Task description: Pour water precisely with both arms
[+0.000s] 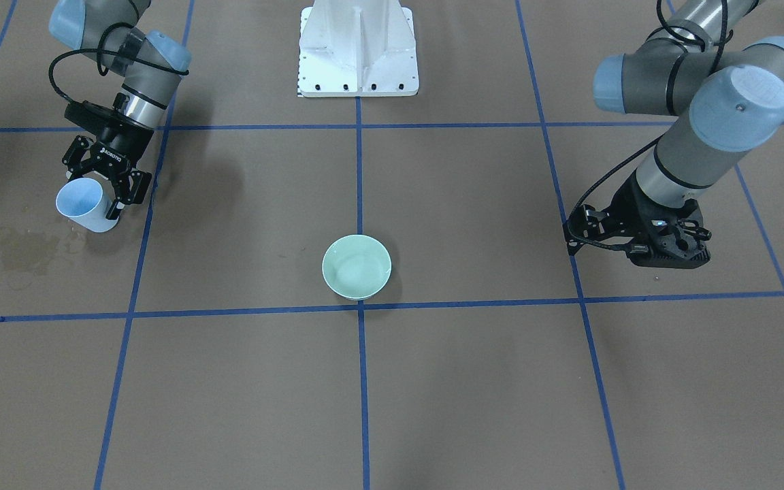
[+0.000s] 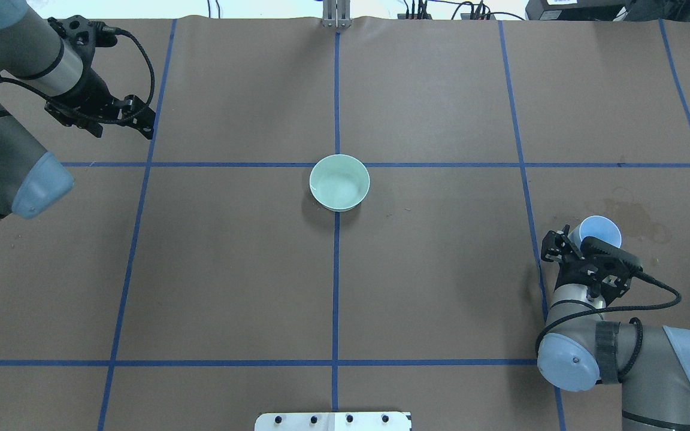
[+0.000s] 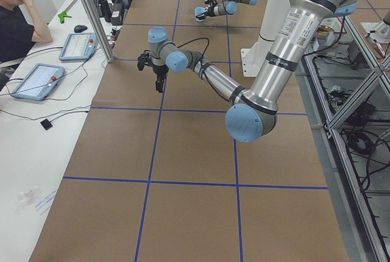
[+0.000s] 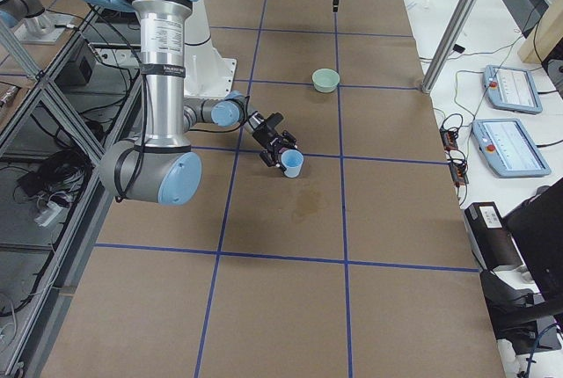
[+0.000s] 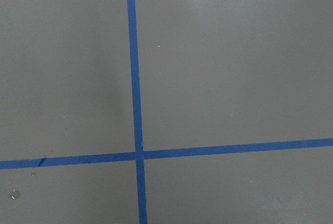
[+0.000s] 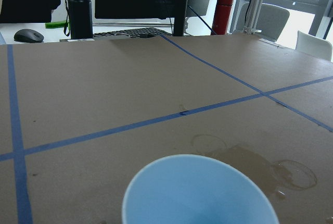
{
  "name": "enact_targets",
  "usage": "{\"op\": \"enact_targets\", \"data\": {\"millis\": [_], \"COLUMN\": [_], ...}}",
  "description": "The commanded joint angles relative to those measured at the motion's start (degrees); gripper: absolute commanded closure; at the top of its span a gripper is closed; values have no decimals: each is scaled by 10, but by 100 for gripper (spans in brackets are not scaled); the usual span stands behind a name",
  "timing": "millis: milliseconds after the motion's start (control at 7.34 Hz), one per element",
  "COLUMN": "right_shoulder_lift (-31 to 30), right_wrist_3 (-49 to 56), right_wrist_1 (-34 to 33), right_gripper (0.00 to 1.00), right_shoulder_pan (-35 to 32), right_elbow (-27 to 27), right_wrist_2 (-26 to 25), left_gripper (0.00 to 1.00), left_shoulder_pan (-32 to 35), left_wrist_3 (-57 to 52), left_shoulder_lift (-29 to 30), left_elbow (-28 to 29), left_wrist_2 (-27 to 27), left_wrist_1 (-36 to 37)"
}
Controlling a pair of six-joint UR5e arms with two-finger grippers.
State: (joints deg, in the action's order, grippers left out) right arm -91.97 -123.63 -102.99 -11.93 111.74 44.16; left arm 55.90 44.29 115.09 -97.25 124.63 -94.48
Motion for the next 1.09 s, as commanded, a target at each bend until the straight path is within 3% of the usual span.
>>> {"op": "enact_targets", "data": {"millis": [0,545,817,953], "right_shoulder_lift": [-1,-1,25,64], "right_wrist_3": [-2,-8,12,62], "right_wrist_1": [-53,-79,-245,-278], "right_gripper": [1,1,1,1], "right_shoulder_pan": [12,34,40,24], "right_elbow": [36,74,203,222], "right_wrist_2": [4,14,58,70], "left_gripper": [0,0,0,0], "left_shoulder_pan": [0,0,1,0], "left_wrist_3": [2,4,4,5], "left_shoulder_lift": [0,0,0,0], "left_elbow": [-1,-5,-8,-7], "left_wrist_2": [0,1,2,2], "left_wrist_1": [0,1,1,1]}}
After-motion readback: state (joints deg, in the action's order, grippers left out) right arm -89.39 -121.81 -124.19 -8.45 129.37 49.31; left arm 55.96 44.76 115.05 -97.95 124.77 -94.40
